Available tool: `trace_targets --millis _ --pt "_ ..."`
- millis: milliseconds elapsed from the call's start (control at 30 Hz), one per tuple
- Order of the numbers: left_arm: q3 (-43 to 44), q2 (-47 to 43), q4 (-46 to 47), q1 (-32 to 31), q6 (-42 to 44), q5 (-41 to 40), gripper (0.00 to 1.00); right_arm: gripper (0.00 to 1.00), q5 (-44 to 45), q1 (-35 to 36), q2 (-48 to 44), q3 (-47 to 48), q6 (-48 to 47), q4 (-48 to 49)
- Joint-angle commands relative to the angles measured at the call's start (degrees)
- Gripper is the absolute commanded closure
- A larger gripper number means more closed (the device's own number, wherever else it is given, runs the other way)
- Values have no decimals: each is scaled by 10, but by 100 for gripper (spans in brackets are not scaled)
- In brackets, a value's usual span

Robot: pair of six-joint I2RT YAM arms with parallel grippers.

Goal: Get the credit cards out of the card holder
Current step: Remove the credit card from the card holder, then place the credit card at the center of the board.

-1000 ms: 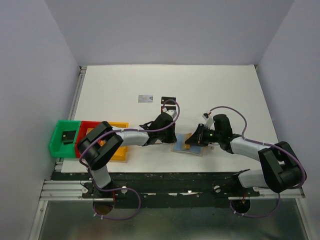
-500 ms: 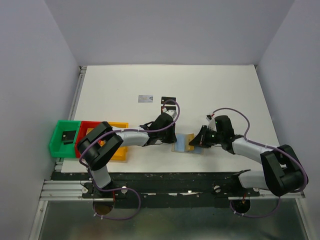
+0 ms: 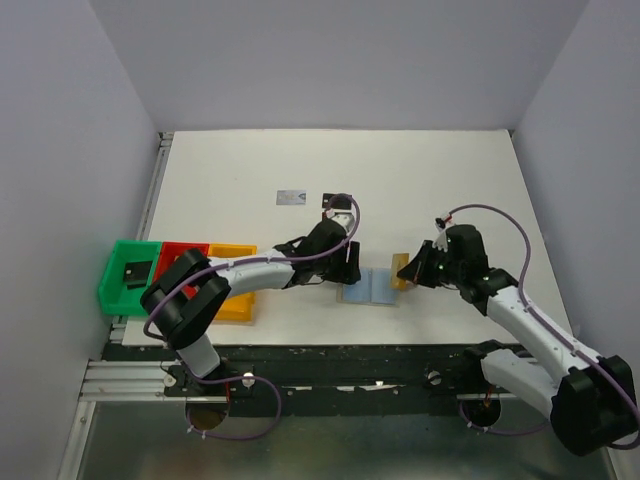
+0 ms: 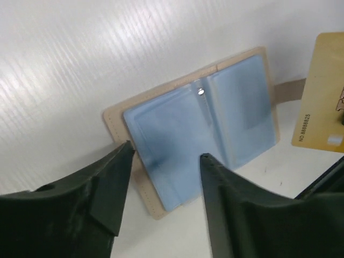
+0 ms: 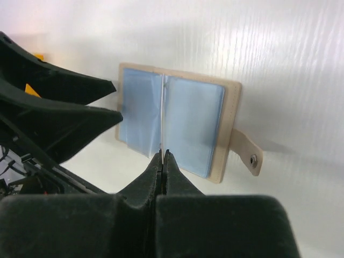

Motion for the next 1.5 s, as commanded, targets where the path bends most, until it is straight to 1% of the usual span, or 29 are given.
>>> trace_targets --millis 0,33,100,133,200,267,367,433,533,567,633,700,767,867,933,967,1067,1200,1467 --pt "54 -53 -34 -2 25 -11 3 100 50 -1 -45 50 -62 -97" --pt "61 -68 -37 -2 25 -15 1 100 43 0 -57 61 -78 -102" --pt "68 -98 -38 -2 26 -22 1 100 41 4 -80 77 -98 -119" --pt "69 -118 -37 -1 29 -23 1 100 25 7 -93 84 -117 -119" --pt "65 -148 -30 1 41 -8 1 100 -11 11 -102 100 -139 -126" --pt "55 -177 -16 12 57 35 1 100 -63 18 -97 126 -165 -149" --pt "19 -226 41 38 70 141 1 100 -141 35 -79 173 -195 -190" --pt "-19 -259 95 64 64 232 2 100 -185 49 -69 202 -213 -221" --pt "-59 -294 161 104 61 360 5 100 -248 66 -50 258 -254 -310" --pt "-67 -301 178 114 62 402 5 100 -256 74 -44 277 -272 -344" --pt "-68 -307 208 120 62 483 7 100 -253 98 -43 309 -293 -380" --pt "-60 -306 236 120 55 547 9 100 -255 126 -42 327 -305 -400" --pt "-52 -299 267 119 38 586 11 100 -260 147 -33 340 -319 -416" --pt "-32 -284 267 112 37 623 15 100 -247 169 -22 347 -328 -424" --pt "-21 -279 246 102 51 633 18 100 -238 177 -19 347 -329 -423" --pt "-16 -279 228 95 70 632 20 100 -236 178 -16 347 -329 -422" --pt "4 -275 150 70 129 626 23 100 -236 183 -16 347 -328 -421" --pt "22 -255 91 47 169 620 30 100 -235 188 -8 355 -333 -424" --pt "35 -235 63 39 188 609 32 100 -227 203 2 363 -334 -422"
